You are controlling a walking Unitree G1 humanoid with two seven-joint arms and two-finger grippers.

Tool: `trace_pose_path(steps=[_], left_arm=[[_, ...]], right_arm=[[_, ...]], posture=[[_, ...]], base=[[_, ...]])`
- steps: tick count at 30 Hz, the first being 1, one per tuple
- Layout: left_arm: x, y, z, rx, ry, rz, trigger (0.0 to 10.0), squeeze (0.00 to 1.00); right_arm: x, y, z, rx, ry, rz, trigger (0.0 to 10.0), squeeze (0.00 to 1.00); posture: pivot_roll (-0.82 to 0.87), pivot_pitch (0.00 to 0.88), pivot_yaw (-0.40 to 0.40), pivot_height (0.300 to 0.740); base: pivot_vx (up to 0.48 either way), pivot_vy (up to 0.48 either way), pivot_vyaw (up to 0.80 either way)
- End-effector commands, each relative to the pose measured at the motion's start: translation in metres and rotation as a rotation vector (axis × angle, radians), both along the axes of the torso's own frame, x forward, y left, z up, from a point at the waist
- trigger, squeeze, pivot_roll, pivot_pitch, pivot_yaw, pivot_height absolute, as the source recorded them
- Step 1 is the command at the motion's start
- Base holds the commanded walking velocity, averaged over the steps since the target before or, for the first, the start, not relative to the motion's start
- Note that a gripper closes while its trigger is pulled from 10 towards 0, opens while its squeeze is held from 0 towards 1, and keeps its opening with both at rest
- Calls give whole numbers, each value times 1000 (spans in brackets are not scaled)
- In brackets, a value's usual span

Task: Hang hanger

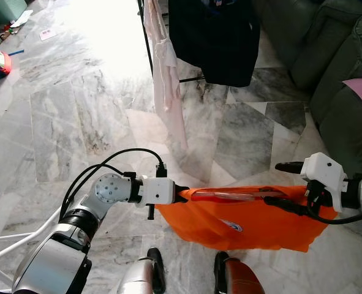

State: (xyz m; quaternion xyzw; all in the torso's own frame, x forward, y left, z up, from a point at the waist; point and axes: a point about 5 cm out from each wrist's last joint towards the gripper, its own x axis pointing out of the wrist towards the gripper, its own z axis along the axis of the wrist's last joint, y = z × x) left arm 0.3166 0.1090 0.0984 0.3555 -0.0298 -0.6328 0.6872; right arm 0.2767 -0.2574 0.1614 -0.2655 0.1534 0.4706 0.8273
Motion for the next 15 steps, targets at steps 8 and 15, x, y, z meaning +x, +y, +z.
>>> trace_pose_path(steps=[8, 15], left_arm=[[-3, -7, 2, 7, -1, -68, 0, 0], [-3, -8, -1, 9, 29, -62, 0, 0]], right_arm=[[0, 15, -6, -55, 59, 142, 0, 0], [-3, 25, -10, -109, 83, 216, 6941, 0]], posture=[[-144, 294, 110, 740], [-143, 290, 100, 740]], base=[[0, 0, 0], [0, 0, 0]])
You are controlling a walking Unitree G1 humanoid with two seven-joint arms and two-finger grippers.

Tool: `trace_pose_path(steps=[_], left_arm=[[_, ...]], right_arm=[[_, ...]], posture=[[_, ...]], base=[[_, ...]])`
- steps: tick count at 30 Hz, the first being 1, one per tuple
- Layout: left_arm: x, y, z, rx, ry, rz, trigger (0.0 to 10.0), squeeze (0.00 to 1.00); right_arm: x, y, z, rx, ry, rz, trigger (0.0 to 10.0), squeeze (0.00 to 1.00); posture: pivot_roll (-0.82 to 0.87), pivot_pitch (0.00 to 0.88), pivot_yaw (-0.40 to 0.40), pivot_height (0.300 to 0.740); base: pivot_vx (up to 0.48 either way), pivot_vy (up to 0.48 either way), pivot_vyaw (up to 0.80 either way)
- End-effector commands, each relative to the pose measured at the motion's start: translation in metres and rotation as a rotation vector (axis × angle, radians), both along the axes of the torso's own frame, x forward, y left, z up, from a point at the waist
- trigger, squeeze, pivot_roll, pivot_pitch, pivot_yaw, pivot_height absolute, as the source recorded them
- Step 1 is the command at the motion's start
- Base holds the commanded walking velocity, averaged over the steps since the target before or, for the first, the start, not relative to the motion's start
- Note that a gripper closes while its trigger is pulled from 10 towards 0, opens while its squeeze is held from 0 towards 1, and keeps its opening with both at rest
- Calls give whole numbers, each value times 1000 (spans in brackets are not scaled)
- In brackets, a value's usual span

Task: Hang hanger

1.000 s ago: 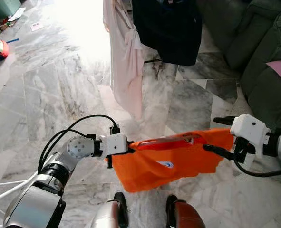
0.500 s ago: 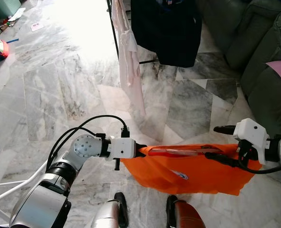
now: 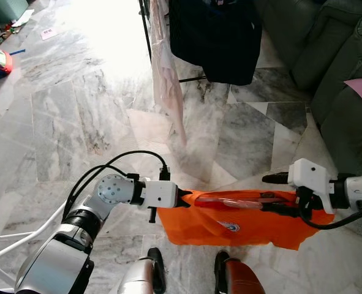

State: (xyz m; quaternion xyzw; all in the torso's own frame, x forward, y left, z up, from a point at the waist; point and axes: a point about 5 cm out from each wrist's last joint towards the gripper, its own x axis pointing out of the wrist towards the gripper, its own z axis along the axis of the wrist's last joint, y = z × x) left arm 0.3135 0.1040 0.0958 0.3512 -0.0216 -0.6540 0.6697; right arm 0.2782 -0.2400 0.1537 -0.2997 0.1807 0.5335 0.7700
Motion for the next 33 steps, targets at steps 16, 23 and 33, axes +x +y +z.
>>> trace_pose_path(steps=[16, 23, 33], left_arm=[[2, -4, 2, -10, 35, -2, 0, 0], [3, -4, 3, -9, 40, -1, 0, 0], [2, -5, 2, -10, 48, -4, 0, 0]], right_arm=[[-7, -7, -23, -185, 19, 47, 10000, 1000], [-9, -8, -30, -187, 34, 42, 10000, 200], [-6, -10, -34, -169, 11, 6, 0, 0]], posture=[[-144, 290, 96, 740], [-143, 289, 97, 740], [-140, 286, 98, 740]], base=[[0, 0, 0], [0, 0, 0], [0, 0, 0]])
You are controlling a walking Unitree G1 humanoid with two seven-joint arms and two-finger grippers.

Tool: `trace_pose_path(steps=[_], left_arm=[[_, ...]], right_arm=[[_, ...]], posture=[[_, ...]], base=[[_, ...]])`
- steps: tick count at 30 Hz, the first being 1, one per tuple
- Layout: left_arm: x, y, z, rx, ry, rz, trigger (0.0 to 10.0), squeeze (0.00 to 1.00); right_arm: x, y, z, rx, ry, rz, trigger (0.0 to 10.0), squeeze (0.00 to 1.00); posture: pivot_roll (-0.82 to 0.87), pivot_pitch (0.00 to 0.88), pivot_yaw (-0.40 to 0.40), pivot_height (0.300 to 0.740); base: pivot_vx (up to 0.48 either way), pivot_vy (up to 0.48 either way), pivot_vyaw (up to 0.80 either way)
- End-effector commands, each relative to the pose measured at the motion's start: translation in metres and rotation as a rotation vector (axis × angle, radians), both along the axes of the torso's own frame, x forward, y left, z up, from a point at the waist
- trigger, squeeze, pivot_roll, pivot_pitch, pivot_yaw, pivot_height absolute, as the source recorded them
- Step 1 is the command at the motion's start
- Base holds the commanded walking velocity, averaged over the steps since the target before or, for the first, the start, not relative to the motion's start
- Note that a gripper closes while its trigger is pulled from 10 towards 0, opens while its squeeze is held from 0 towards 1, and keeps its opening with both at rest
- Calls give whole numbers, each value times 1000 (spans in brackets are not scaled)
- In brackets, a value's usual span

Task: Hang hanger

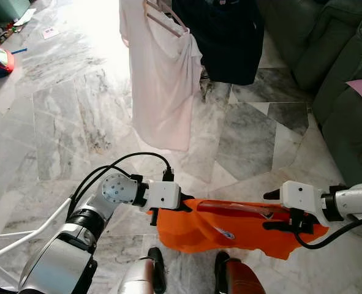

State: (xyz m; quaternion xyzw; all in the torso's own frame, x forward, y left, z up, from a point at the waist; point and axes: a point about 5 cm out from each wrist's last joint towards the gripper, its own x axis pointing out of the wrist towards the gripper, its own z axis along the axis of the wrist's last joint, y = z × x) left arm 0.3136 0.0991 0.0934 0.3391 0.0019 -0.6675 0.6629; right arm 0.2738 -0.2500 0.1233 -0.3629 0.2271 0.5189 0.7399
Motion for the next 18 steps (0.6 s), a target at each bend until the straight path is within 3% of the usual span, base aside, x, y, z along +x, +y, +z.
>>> trace_pose_path(steps=[1, 18], left_arm=[[2, 1, 5, -29, -7, 7, 0, 0], [3, 2, 6, -19, -4, 3, 0, 0]], right_arm=[[-1, 0, -3, 6, -5, -6, 0, 0], [0, -2, -4, 41, -28, -36, 0, 0]], posture=[[-139, 286, 99, 740], [-141, 286, 119, 740]], base=[[0, 0, 0], [0, 0, 0]])
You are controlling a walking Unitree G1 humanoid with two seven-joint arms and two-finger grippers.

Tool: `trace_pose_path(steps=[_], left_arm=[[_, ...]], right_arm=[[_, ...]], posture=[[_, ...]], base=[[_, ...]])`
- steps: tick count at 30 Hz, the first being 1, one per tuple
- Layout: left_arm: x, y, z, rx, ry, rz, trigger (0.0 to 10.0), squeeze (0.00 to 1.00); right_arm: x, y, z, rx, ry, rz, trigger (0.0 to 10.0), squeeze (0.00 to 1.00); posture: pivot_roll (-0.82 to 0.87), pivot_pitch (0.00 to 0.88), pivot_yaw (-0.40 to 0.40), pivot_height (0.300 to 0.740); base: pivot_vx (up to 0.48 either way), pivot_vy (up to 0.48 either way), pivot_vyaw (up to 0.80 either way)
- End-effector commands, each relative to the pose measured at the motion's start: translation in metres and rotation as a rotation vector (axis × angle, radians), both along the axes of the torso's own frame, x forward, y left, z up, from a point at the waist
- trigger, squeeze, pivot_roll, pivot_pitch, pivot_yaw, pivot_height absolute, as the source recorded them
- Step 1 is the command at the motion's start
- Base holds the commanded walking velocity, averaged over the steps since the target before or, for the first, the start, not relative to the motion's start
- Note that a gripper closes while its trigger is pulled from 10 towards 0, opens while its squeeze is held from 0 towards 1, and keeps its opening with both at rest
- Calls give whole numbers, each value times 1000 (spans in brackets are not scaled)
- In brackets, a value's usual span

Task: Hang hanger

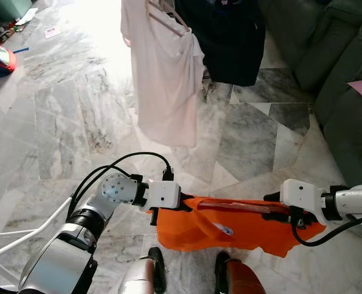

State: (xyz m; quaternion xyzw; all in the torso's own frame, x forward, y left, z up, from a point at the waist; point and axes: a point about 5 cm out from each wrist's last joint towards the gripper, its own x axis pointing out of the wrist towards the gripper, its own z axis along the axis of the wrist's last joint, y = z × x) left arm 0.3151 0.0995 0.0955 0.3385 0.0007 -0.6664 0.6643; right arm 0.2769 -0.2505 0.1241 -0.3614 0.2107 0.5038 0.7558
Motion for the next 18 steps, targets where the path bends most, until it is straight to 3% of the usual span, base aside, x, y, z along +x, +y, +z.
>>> trace_pose_path(steps=[1, 10, 11, 15, 16, 17, 18], left_arm=[[2, 1, 4, -14, -3, 0, 0, 0], [4, 2, 5, -11, -19, 20, 0, 0], [5, 2, 5, -12, -30, 30, 3412, 0], [7, 5, 6, -18, -64, 71, 4000, 0], [8, 5, 6, -19, -71, 79, 5843, 0], [8, 5, 6, -20, -76, 83, 5843, 0], [8, 6, 6, -21, -78, 87, 4941, 0]], right_arm=[[-3, -1, -5, 18, 12, -9, 0, 0], [-2, 0, -5, 40, 0, -20, 0, 0], [-1, 0, -5, 41, -7, -23, 0, 0], [1, 0, -5, 41, -17, -28, 0, 0], [1, 0, -5, 42, -19, -30, 0, 0], [1, 0, -5, 42, -21, -30, 0, 0], [1, 0, -6, 42, -22, -31, 0, 0]], posture=[[-141, 286, 119, 740], [-139, 284, 121, 740], [-139, 284, 121, 740], [-137, 281, 119, 740], [-136, 278, 116, 740], [-135, 277, 116, 740], [-135, 276, 117, 740]], base=[[0, 0, 0], [0, 0, 0], [0, 0, 0], [0, 0, 0], [0, 0, 0], [0, 0, 0], [0, 0, 0]])
